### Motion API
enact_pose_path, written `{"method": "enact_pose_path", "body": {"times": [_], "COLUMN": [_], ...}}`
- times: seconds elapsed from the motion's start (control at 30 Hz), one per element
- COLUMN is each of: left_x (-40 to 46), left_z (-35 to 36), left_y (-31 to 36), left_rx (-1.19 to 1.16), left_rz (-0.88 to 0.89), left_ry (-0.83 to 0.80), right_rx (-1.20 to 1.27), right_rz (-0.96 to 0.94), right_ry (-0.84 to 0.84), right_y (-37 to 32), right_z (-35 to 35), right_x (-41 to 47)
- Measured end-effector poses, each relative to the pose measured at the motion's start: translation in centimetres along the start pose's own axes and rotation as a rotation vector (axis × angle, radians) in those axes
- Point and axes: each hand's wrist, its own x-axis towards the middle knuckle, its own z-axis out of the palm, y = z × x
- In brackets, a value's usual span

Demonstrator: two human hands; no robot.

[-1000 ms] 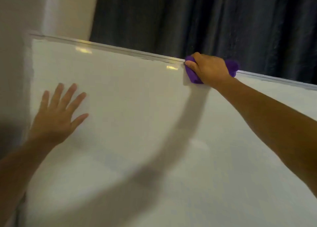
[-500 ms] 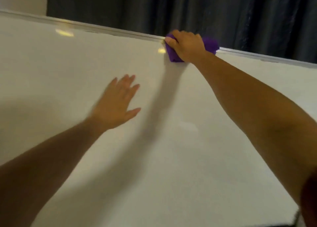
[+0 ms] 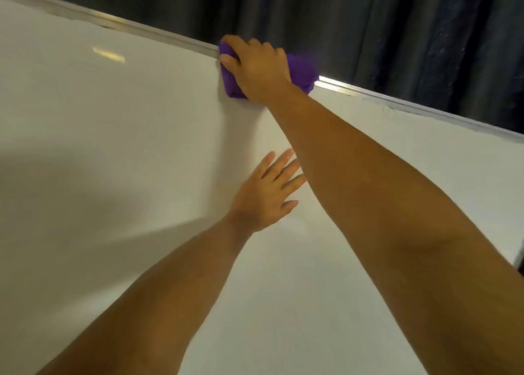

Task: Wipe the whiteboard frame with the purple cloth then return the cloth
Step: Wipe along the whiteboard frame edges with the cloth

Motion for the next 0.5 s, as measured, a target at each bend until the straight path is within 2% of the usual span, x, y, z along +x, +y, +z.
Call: {"method": "enact_pose_path", "body": {"times": [0.03, 0.1, 0.33, 0.5], "left_x": [-0.2, -0.4, -0.3, -0.3], "left_z": [1.3, 2.8, 5.6, 5.6], "left_y": [0.2, -0.6, 0.4, 1.6], "left_rx": [0.059, 0.103, 0.227, 0.216], "left_rz": [0.053, 0.044, -0.013, -0.048], "left_ry": [-0.107, -0.193, -0.176, -0.167], "right_rx": [-0.013, -0.03, -0.009, -0.056], "right_rz": [-0.001, 0.013, 0.071, 0.15], "right_ry": [0.005, 0.005, 0.023, 0.038], "right_y": [2.0, 7.0, 24.7, 36.7], "right_z": [0.2, 0.7, 1.5, 1.1], "right_x": [-0.9, -3.0, -11.2, -17.5]}}
